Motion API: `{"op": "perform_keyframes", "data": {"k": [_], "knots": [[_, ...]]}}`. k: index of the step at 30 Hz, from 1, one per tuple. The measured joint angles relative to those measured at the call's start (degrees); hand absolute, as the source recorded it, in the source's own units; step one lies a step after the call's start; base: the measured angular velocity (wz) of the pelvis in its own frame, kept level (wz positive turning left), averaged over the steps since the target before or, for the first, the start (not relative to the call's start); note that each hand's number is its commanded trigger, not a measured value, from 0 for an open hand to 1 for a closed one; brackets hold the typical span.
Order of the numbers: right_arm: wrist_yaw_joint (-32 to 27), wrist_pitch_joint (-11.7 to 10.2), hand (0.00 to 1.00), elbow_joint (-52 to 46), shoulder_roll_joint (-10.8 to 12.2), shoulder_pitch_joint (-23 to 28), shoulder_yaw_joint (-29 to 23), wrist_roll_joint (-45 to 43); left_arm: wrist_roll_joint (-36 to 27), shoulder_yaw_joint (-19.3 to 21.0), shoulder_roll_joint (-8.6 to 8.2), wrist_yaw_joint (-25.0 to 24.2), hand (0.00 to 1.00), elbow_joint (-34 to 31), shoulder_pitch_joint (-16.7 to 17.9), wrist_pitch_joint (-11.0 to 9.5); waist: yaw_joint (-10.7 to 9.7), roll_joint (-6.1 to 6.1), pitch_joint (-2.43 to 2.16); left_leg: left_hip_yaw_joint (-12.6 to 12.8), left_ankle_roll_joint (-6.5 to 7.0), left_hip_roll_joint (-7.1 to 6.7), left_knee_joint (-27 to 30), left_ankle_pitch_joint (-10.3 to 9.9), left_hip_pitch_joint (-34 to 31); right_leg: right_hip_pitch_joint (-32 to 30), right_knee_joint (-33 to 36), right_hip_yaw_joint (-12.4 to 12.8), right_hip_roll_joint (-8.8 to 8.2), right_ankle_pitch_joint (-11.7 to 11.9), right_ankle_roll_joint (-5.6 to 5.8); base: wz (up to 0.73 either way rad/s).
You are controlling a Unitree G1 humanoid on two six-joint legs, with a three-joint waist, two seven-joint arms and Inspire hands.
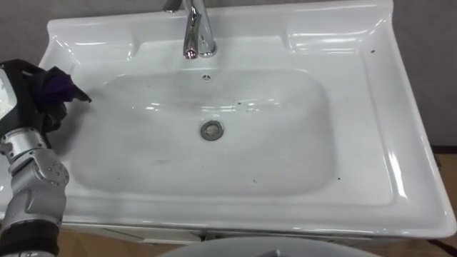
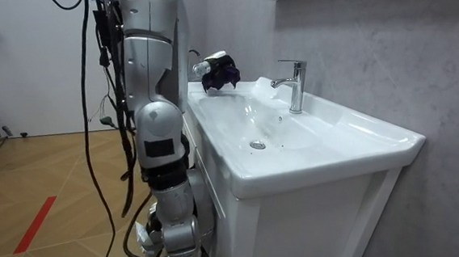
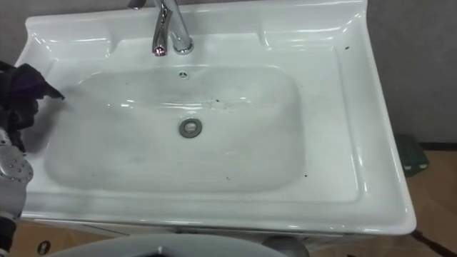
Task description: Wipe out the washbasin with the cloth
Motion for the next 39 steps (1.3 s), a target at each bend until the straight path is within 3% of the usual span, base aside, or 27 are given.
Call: {"op": "perform_keyframes", "data": {"k": [8, 9, 10, 19, 39], "knots": [[-0.06, 0.02, 0.0, -0.09, 0.04, -0.11, 0.01, 0.39, -0.03, 0.0, -0.89, -0.02, 1.0, 0.0, 0.17, 0.54, 0.06, -0.15, 0.06, 0.06, 0.0, -0.02, -0.05, 0.0, 0.0, 0.05, -0.04, 0.01, 0.02, 0.0, 0.0, 0.0], [-0.06, 0.02, 0.0, -0.09, 0.04, -0.11, 0.01, 0.39, -0.03, 0.0, -1.01, -0.03, 0.64, 0.0, 0.17, 0.56, 0.06, -0.15, 0.06, 0.06, 0.0, -0.02, -0.04, 0.0, 0.0, 0.05, -0.04, 0.01, 0.02, 0.0, 0.0, 0.0], [-0.05, 0.02, 0.0, -0.09, 0.04, -0.1, 0.01, 0.33, -0.02, 0.0, -1.11, -0.08, 0.0, 0.0, 0.19, 0.58, 0.05, -0.15, 0.07, 0.06, 0.0, -0.01, -0.03, 0.0, -0.01, 0.04, -0.03, 0.01, 0.01, 0.0, 0.0, 0.0], [-0.04, 0.08, 0.0, -0.15, 0.03, -0.1, -0.01, 0.44, -0.15, 0.06, -1.16, -0.09, 0.0, 0.0, 0.34, 1.69, 0.05, -0.09, 0.04, 0.11, 0.0, -0.01, -0.09, 0.0, 0.02, 0.04, -0.08, 0.13, 0.36, 0.0, 0.0, 0.0], [-0.07, 0.07, 0.0, -0.15, 0.07, -0.14, 0.0, 0.44, -0.14, 0.05, -1.78, -0.09, 0.0, 0.0, 0.34, 1.76, 0.02, -0.08, 0.06, 0.1, 0.0, -0.01, -0.1, 0.0, 0.01, 0.05, -0.09, 0.09, 0.35, 0.01, 0.01, 0.0]]}}
